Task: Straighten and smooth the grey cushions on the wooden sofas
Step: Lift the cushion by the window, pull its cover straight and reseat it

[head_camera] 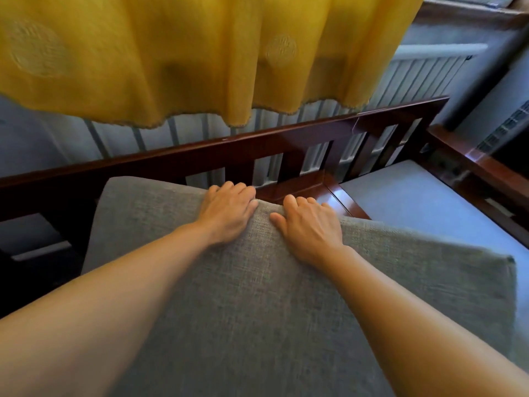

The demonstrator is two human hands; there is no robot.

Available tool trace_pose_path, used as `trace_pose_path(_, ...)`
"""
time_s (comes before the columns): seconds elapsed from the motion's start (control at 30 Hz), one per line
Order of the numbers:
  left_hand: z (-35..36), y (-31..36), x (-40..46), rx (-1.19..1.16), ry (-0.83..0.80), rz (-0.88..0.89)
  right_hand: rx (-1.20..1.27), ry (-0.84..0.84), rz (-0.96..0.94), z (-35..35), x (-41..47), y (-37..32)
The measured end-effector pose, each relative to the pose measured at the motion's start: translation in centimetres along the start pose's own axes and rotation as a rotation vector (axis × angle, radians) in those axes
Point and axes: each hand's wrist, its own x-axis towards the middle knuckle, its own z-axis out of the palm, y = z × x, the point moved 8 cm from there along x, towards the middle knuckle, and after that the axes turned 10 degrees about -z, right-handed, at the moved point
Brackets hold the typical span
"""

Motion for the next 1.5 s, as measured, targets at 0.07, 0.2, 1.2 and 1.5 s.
trace_pose_path(0.07, -0.7, 0.4, -0.3, 0.014, 0.069, 0.023, 0.008, -0.015, -0.028, -0.3, -0.1, -0.3)
trace_pose_path(0.2, -2.3, 1.2, -1.4, 0.045, 0.117, 0.104, 0.032, -0.049, -0.054, -2.0, -1.0, -0.9)
trace_pose_path(1.2, -20.9, 10.4, -33.0, 0.208, 0.508, 0.201, 0.162, 0.082, -0.569, -20.6, -26.2, -16.9)
trace_pose_path(1.5, -22.1, 13.3, -44.8, 0.206, 0.548, 0.124, 0.154, 0.048, -0.545, -22.0, -36.9, -21.7)
